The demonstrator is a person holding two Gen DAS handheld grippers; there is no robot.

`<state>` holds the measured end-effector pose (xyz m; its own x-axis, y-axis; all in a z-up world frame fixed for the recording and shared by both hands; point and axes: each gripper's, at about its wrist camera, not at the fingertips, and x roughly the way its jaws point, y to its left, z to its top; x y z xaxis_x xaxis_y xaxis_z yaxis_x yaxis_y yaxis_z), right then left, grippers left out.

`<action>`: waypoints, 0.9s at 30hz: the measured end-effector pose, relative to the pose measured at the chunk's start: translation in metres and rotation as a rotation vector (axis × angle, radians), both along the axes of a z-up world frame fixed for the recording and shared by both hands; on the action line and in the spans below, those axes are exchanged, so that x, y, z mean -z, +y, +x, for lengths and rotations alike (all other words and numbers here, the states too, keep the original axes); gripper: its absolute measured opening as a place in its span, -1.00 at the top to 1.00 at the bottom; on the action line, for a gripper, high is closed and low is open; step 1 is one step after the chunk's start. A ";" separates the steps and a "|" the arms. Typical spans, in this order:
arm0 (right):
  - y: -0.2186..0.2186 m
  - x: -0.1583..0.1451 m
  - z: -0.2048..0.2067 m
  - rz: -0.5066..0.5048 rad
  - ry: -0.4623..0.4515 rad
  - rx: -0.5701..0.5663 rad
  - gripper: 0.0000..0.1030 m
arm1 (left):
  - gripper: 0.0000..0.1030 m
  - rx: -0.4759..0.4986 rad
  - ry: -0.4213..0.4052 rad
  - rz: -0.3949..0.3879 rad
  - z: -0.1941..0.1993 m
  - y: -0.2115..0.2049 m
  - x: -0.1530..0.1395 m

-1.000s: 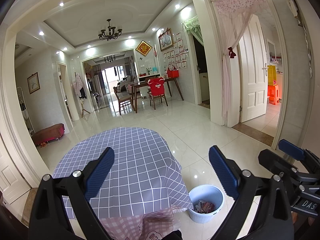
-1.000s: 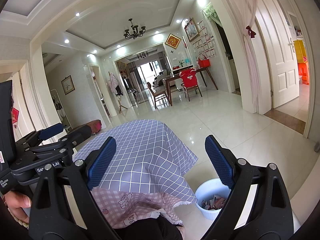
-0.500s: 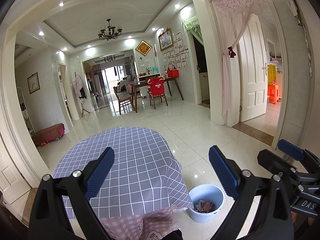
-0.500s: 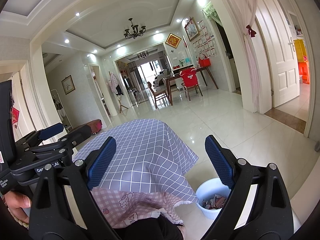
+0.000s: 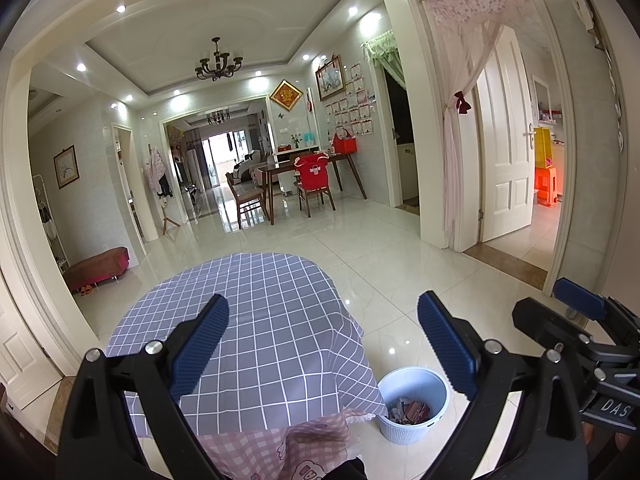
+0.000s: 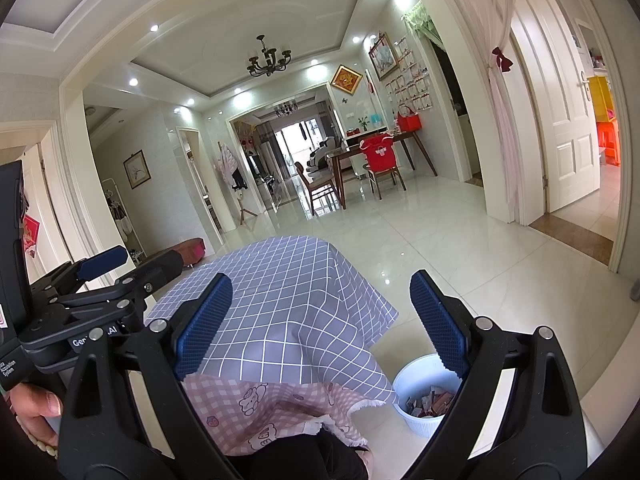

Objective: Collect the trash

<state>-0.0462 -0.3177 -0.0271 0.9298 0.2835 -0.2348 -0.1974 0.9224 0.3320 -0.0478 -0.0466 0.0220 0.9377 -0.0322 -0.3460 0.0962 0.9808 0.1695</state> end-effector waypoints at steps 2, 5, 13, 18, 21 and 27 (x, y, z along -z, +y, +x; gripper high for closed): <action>0.000 0.000 0.000 0.000 0.000 0.000 -0.73 | -0.82 0.000 0.000 0.001 0.000 0.000 0.000; 0.000 -0.001 0.000 0.000 0.001 0.000 -0.73 | -0.82 0.001 0.000 0.002 -0.001 0.000 0.001; 0.001 0.001 -0.001 0.001 0.002 -0.001 -0.73 | -0.82 0.002 0.000 0.001 -0.001 0.001 0.000; 0.001 0.000 -0.001 0.002 0.004 -0.001 -0.73 | -0.82 0.002 0.000 0.002 -0.001 0.001 0.002; 0.002 0.002 -0.002 0.000 0.006 0.000 -0.73 | -0.82 0.002 0.002 0.002 -0.001 0.001 0.001; 0.005 0.008 -0.003 -0.006 0.013 0.010 -0.73 | -0.82 0.011 0.007 -0.001 -0.001 0.004 0.009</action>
<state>-0.0489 -0.3123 -0.0346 0.9293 0.2730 -0.2487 -0.1842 0.9263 0.3288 -0.0484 -0.0426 0.0132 0.9347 -0.0431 -0.3527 0.1085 0.9798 0.1679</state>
